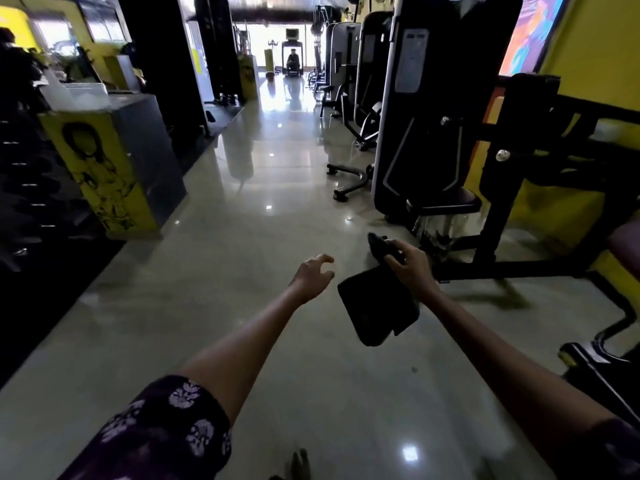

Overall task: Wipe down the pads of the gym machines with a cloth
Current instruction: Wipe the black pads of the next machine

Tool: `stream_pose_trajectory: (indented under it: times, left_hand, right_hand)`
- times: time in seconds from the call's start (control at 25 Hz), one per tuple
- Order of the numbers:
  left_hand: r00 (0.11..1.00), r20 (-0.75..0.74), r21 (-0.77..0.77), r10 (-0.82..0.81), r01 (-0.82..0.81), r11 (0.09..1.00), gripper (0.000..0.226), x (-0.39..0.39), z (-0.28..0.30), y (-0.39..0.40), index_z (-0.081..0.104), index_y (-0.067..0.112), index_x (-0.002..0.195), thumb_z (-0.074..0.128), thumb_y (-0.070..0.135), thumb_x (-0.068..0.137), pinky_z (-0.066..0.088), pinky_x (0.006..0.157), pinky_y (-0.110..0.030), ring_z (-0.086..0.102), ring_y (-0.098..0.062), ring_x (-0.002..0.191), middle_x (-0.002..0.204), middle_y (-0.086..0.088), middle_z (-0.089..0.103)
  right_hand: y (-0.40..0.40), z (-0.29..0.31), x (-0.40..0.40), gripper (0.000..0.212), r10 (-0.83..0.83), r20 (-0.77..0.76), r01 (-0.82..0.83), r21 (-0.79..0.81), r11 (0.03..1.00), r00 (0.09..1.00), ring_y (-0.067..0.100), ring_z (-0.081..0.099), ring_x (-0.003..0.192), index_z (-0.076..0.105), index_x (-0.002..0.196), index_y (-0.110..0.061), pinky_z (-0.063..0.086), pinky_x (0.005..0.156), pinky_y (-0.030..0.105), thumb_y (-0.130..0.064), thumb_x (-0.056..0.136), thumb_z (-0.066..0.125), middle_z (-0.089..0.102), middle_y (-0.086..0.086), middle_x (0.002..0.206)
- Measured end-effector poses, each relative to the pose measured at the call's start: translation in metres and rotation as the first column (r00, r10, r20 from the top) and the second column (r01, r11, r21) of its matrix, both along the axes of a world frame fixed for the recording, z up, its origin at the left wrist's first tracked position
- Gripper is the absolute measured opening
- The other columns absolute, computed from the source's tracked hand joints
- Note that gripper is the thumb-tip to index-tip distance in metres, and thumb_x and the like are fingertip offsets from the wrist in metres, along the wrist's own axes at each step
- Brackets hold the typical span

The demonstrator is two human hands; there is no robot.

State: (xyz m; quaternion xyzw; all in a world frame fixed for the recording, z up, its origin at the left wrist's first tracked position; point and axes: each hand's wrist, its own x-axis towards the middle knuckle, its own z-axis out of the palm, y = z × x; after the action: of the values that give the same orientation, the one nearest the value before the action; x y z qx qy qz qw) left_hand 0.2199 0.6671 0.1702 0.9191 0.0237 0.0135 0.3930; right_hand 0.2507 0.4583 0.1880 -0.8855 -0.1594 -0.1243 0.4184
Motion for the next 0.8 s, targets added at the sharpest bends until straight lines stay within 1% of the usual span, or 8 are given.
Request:
stream_pose_trajectory:
  times: [0.08, 0.2, 0.32, 0.44, 0.6, 0.72, 0.8]
  left_hand:
    - [1.000, -0.010, -0.007, -0.022, 0.022, 1.000, 0.039, 0.065, -0.001, 0.016, 0.053, 0.010, 0.130, 0.054, 0.011, 0.091, 0.036, 0.094, -0.023, 0.047, -0.023, 0.125, 0.135, -0.010, 0.052]
    - [0.998, -0.016, -0.017, -0.057, 0.057, 0.998, 0.039, 0.166, 0.011, 0.039, 0.053, 0.009, 0.130, 0.055, 0.011, 0.091, 0.037, 0.100, -0.028, 0.049, -0.022, 0.125, 0.134, -0.009, 0.054]
    - [0.997, 0.018, -0.037, -0.069, 0.069, 0.997, 0.038, 0.252, 0.024, 0.052, 0.053, 0.008, 0.130, 0.054, 0.010, 0.091, 0.038, 0.100, -0.028, 0.049, -0.022, 0.124, 0.133, -0.009, 0.055]
    - [0.992, -0.021, -0.042, -0.123, 0.122, 0.992, 0.039, 0.334, 0.020, 0.049, 0.053, 0.010, 0.130, 0.055, 0.011, 0.091, 0.038, 0.101, -0.029, 0.049, -0.021, 0.125, 0.134, -0.008, 0.054]
    - [0.983, -0.007, -0.045, -0.183, 0.183, 0.982, 0.040, 0.444, 0.010, 0.039, 0.052, 0.010, 0.131, 0.055, 0.010, 0.091, 0.038, 0.104, -0.031, 0.048, -0.021, 0.126, 0.134, -0.007, 0.055]
    - [0.982, -0.007, -0.044, -0.186, 0.186, 0.982, 0.039, 0.538, 0.005, 0.031, 0.053, 0.010, 0.130, 0.055, 0.010, 0.091, 0.038, 0.103, -0.031, 0.048, -0.022, 0.125, 0.133, -0.008, 0.055]
    - [0.981, -0.018, -0.040, -0.191, 0.190, 0.981, 0.039, 0.599, 0.011, 0.025, 0.053, 0.009, 0.130, 0.055, 0.009, 0.091, 0.038, 0.103, -0.031, 0.048, -0.023, 0.125, 0.132, -0.009, 0.055]
  right_hand:
    - [0.012, -0.003, 0.061, 0.032, -0.036, 0.006, 0.036, -0.002, 0.999, 0.999, 0.025, 0.061, 0.095, 0.062, 0.118, 0.001, 0.034, 0.072, 0.019, -0.001, 0.086, 0.061, 0.066, 0.017, 0.106]
    - [0.027, 0.004, 0.147, 0.032, -0.076, 0.017, 0.076, 0.009, 0.997, 0.997, 0.021, 0.060, 0.097, 0.062, 0.117, 0.001, 0.033, 0.072, 0.015, 0.000, 0.086, 0.061, 0.066, 0.016, 0.108]
    - [0.038, 0.012, 0.221, 0.030, -0.105, 0.044, 0.104, 0.024, 0.994, 0.993, 0.018, 0.057, 0.094, 0.063, 0.115, 0.001, 0.032, 0.070, 0.012, 0.002, 0.085, 0.060, 0.066, 0.016, 0.106]
    - [0.040, 0.007, 0.299, 0.030, -0.150, 0.029, 0.149, 0.014, 0.989, 0.988, 0.016, 0.055, 0.093, 0.062, 0.116, 0.000, 0.032, 0.072, 0.013, -0.001, 0.086, 0.060, 0.065, 0.014, 0.106]
    - [0.032, -0.004, 0.409, 0.029, -0.175, 0.027, 0.175, 0.011, 0.985, 0.984, 0.020, 0.058, 0.095, 0.061, 0.116, -0.001, 0.034, 0.075, 0.016, -0.004, 0.087, 0.060, 0.065, 0.014, 0.107]
    - [0.022, -0.010, 0.501, 0.028, -0.175, 0.041, 0.176, -0.009, 0.984, 0.984, 0.025, 0.060, 0.098, 0.062, 0.115, -0.001, 0.035, 0.077, 0.019, -0.004, 0.087, 0.060, 0.065, 0.014, 0.106]
    - [0.015, -0.006, 0.558, 0.027, -0.191, 0.020, 0.191, -0.007, 0.981, 0.981, 0.025, 0.060, 0.099, 0.063, 0.114, -0.002, 0.036, 0.078, 0.019, -0.003, 0.087, 0.060, 0.065, 0.013, 0.106]
